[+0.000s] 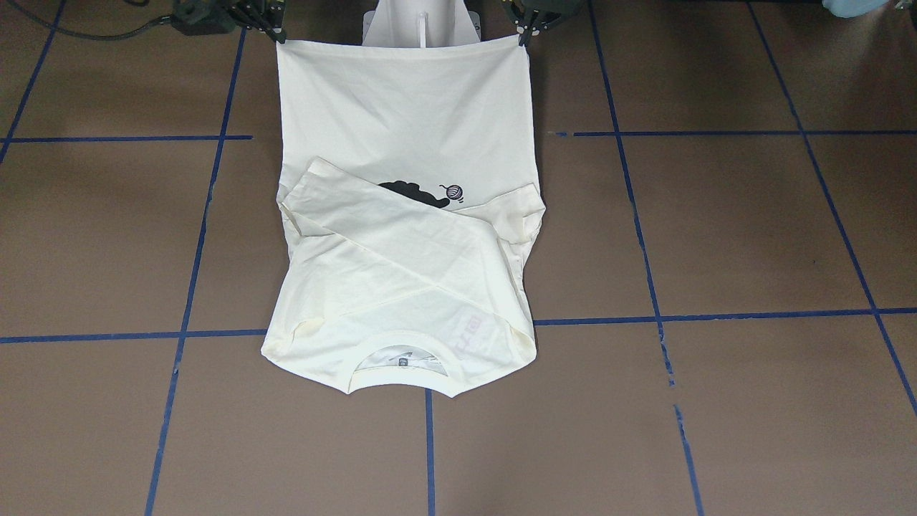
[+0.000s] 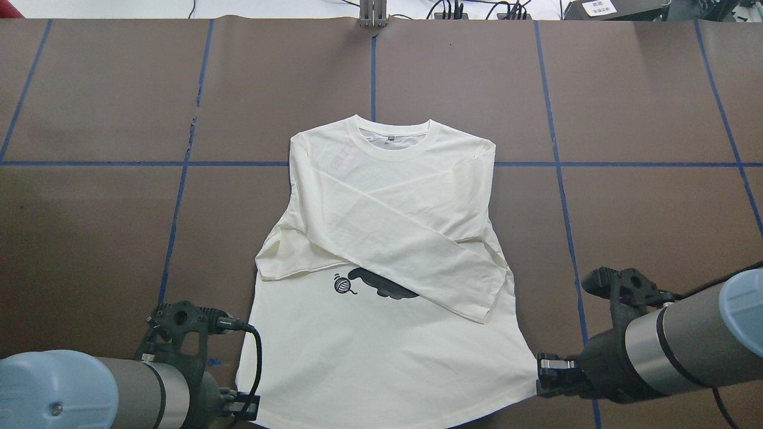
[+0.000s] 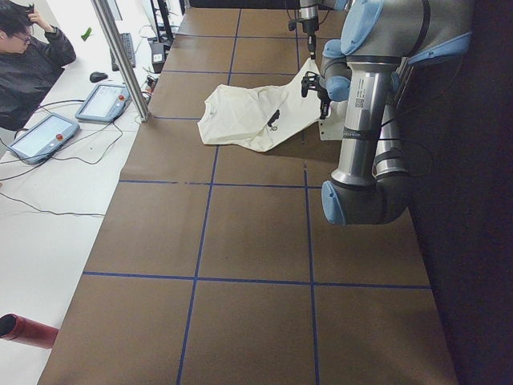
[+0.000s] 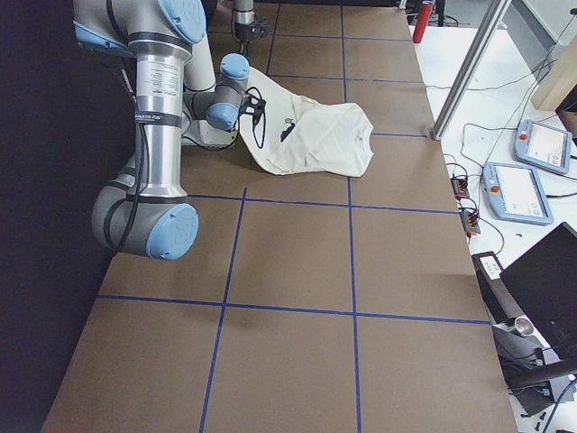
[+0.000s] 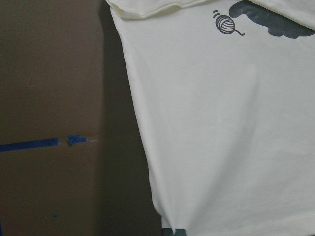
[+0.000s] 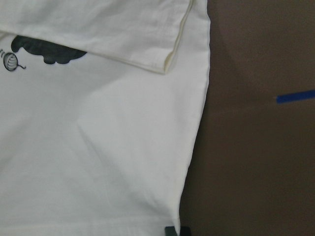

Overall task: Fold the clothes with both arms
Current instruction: 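Lift the hem with both grippers and fold it toward the collar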

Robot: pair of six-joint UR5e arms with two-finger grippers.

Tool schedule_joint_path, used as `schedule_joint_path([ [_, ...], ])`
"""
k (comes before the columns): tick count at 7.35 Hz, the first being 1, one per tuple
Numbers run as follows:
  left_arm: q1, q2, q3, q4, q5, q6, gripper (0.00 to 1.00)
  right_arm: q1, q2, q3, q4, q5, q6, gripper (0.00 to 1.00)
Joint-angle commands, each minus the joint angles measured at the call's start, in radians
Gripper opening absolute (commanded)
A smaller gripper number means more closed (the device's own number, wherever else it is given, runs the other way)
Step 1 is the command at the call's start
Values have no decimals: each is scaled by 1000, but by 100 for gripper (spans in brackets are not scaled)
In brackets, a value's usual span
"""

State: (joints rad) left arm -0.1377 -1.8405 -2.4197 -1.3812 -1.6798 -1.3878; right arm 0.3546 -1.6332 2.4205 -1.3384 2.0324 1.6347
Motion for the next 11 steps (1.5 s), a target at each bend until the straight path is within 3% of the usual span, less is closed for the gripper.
schedule_joint_path([
  [1, -168, -89, 95, -1, -3, 104, 0, 181, 91, -81, 1, 2, -47, 0],
  [4, -440, -164, 367, -128, -47, 289, 0, 380, 286, -341, 1, 0, -188, 0],
  [6, -499, -212, 463, -182, -47, 294, 0, 476, 438, -536, -1, -1, -247, 0],
  [8, -565, -291, 644, -293, -49, 296, 0, 509, 548, -708, 4, -3, -271, 0],
  [10, -589, -318, 860, -495, -44, 297, 0, 515, 593, -858, 112, -9, -268, 0],
  [11, -600, -321, 914, -550, -44, 297, 0, 515, 595, -915, 169, -9, -266, 0],
])
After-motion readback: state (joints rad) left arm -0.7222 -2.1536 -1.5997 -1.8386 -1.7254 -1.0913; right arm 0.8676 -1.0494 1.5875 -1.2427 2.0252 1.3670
